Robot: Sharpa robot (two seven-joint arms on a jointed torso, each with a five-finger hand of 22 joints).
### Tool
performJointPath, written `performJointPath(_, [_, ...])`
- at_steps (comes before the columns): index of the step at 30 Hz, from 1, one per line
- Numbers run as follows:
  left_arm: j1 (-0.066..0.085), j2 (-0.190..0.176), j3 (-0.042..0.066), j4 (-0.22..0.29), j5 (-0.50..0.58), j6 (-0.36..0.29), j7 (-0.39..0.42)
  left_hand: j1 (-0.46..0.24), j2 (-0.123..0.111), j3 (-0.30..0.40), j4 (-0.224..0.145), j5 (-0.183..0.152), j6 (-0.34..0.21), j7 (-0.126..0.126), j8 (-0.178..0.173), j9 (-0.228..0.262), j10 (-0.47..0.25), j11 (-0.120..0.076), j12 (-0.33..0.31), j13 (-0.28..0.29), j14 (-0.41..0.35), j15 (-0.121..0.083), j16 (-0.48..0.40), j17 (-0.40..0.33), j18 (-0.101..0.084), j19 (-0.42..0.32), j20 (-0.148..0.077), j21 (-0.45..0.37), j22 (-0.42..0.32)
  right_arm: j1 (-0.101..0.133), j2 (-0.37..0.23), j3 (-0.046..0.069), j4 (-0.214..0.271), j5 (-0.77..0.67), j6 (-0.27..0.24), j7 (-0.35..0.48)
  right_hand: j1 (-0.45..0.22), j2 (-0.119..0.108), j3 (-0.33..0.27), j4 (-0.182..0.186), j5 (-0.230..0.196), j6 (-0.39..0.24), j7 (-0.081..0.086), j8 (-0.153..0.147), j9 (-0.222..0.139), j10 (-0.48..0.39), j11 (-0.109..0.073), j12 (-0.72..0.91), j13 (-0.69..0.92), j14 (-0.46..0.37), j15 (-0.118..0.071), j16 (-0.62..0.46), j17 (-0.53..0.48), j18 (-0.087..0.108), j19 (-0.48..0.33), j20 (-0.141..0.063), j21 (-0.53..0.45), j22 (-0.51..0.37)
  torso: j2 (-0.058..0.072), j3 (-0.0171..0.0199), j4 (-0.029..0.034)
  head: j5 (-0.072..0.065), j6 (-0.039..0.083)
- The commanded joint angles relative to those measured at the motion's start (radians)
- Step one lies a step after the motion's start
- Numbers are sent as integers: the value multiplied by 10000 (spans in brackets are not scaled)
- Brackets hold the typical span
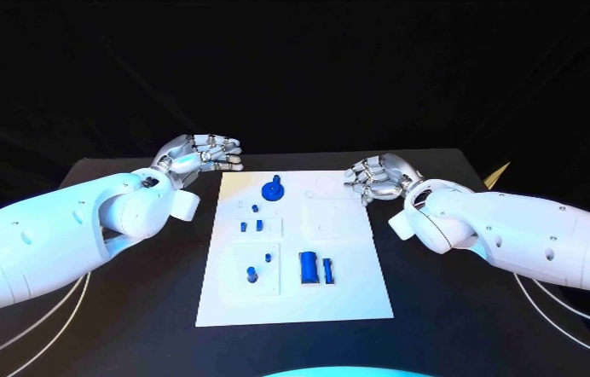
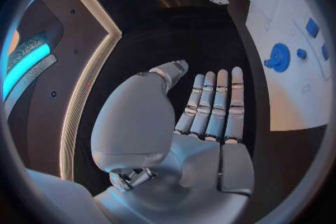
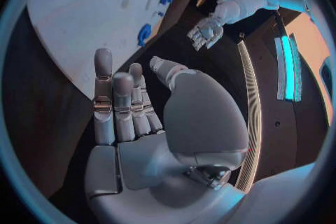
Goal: Assemble the parts on the task board
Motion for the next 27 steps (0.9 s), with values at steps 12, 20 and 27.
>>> performJointPath(12, [-236,916,3,-1084,619,-1175,750,-4547,2012,-4830,-1426,-2472,-7857,-2010,-3616,-3127,-8645,-1731,-4123,-688,-7488,-1475,-6036,-2628,-1699,-7620,-2654,-3626,-3081,-21,1118,149,-2219,2211,478,1664,-4651,2254,-5586,-984,-1099,-8259,-1658,-3118,-5020,-10145,-912,-4165,-7887,-11368,-198,-8625,-7930,-1705,-11967,-1146,-2552,-10247,-273,59,1,107,486])
performJointPath(20, [-500,793,52,-186,705,-2498,1062,-13695,2012,-4830,-1426,-2472,-7857,-2010,-3616,-3127,-8645,-1731,-4123,-688,-7488,-1475,-6036,-2628,-1699,-7620,-2654,-3626,-3081,-460,916,641,-896,3427,-595,2428,-13021,2254,-5586,-984,-1099,-8259,-1658,-3118,-5020,-10145,-912,-4165,-7887,-11368,-198,-8625,-7930,-1705,-11967,-1146,-2552,-10247,-653,211,-24,396,1102])
performJointPath(27, [-925,595,130,1258,842,-4624,1564,-13695,2012,-4830,-1426,-2472,-7857,-2010,-3616,-3127,-8645,-1731,-4123,-688,-7488,-1475,-6036,-2628,-1699,-7620,-2654,-3626,-3081,-1038,650,1289,847,5028,-2008,3435,-13021,2254,-5586,-984,-1099,-8259,-1658,-3118,-5020,-10145,-912,-4165,-7887,-11368,-198,-8625,-7930,-1705,-11967,-1146,-2552,-10247,-836,285,-36,535,1398])
